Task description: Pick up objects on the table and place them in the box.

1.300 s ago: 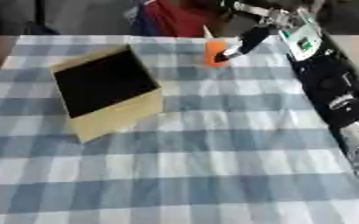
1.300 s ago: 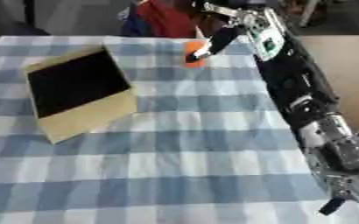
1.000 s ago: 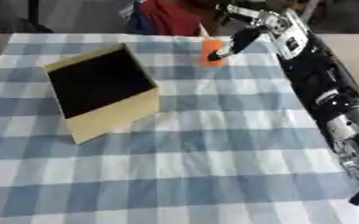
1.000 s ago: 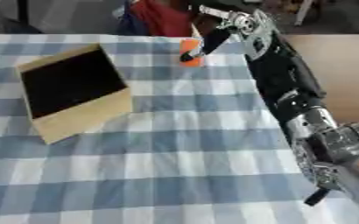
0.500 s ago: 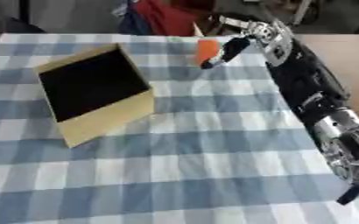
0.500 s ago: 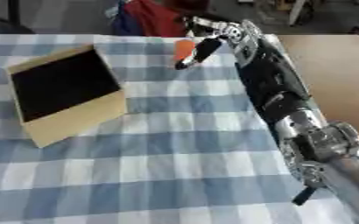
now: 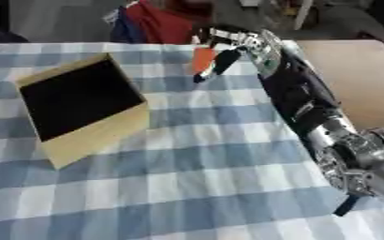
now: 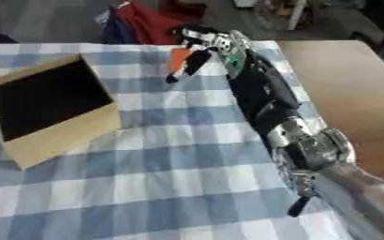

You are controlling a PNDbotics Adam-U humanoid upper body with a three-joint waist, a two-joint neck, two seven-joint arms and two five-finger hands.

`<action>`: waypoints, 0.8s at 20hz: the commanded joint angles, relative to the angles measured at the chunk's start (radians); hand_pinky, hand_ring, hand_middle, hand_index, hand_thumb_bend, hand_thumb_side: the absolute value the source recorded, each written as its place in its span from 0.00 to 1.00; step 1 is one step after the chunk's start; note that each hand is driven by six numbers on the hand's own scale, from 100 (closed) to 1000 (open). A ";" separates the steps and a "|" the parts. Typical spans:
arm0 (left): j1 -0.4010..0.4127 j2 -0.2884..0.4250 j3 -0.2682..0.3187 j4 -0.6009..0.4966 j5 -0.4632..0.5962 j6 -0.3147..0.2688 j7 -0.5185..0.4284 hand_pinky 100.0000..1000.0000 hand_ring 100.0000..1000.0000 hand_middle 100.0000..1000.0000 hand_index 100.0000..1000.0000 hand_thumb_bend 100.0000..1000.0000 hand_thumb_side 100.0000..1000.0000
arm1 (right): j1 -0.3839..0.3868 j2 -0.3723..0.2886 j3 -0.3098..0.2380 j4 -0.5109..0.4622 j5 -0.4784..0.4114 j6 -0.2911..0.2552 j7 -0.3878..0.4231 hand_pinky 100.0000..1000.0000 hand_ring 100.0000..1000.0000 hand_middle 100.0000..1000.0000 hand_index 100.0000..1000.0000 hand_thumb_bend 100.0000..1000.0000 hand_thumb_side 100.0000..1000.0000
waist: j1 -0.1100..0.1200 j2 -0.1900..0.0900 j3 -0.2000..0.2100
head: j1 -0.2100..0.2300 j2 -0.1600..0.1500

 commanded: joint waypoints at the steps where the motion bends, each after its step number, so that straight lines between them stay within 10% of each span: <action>1: -0.010 0.008 -0.002 -0.020 -0.002 -0.001 -0.003 0.67 0.62 0.56 0.76 0.00 0.50 | -0.024 -0.031 -0.011 -0.003 0.053 0.005 -0.038 0.80 0.89 0.95 1.00 0.65 0.23 | 0.001 -0.014 0.003 | -0.010 -0.011; 16: -0.008 0.008 -0.002 -0.020 -0.007 -0.002 -0.004 0.67 0.62 0.56 0.76 0.00 0.50 | -0.033 -0.042 -0.037 -0.005 0.109 0.018 -0.101 0.80 0.89 0.95 1.00 0.64 0.25 | 0.006 -0.012 0.005 | -0.032 -0.007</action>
